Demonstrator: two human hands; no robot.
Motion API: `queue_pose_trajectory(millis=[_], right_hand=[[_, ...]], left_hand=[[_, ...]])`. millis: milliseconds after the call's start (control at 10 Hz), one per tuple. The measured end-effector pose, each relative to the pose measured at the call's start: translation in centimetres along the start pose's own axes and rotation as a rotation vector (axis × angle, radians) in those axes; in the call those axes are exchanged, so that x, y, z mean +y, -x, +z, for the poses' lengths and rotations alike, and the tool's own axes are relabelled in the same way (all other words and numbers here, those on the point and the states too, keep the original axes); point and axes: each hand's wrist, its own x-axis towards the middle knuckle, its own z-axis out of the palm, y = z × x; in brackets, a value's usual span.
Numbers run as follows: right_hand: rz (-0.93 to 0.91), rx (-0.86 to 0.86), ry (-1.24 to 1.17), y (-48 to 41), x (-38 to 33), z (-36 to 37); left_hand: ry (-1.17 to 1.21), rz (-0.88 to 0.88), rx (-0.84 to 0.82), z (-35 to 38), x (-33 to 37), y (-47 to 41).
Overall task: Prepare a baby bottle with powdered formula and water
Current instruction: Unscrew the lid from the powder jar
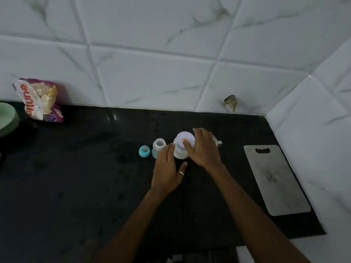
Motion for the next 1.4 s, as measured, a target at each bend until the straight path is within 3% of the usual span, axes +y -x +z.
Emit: queue_pose_trajectory(millis=[200, 400, 700, 1000, 1300, 1400], right_hand=[[-0.002, -0.401, 0.193, -3.9, -1.4, 1.3], [0.008, -0.438, 0.247, -4.6, -1.2, 2.9], [0.001, -0.326, 0.169, -3.9, -0.9, 0.2], [-0.099, 0.071, 0.085, -1.6, -2.6, -8.9], [-0.132, 0.215, 0.161, 0.5, -4.4, -12.8], [-0.196, 0.256, 0.184, 0.9, -4.3, -12.6]], left_hand=[[0.139, -0.166, -0.088, 0.0, -1.0, 0.5], [0.153, -0.258, -0.111, -0.3, -1.5, 0.5], [0.199, -0.304, -0.092, 0.4, 0.2, -0.2], [0.278, -0.178, 0.132, -0.2, 5.9, -3.7], [0.286, -0.260, 0.273, -1.8, 9.7, -5.3], [0.352, -0.312, 0.205, -3.1, 9.4, -3.3]])
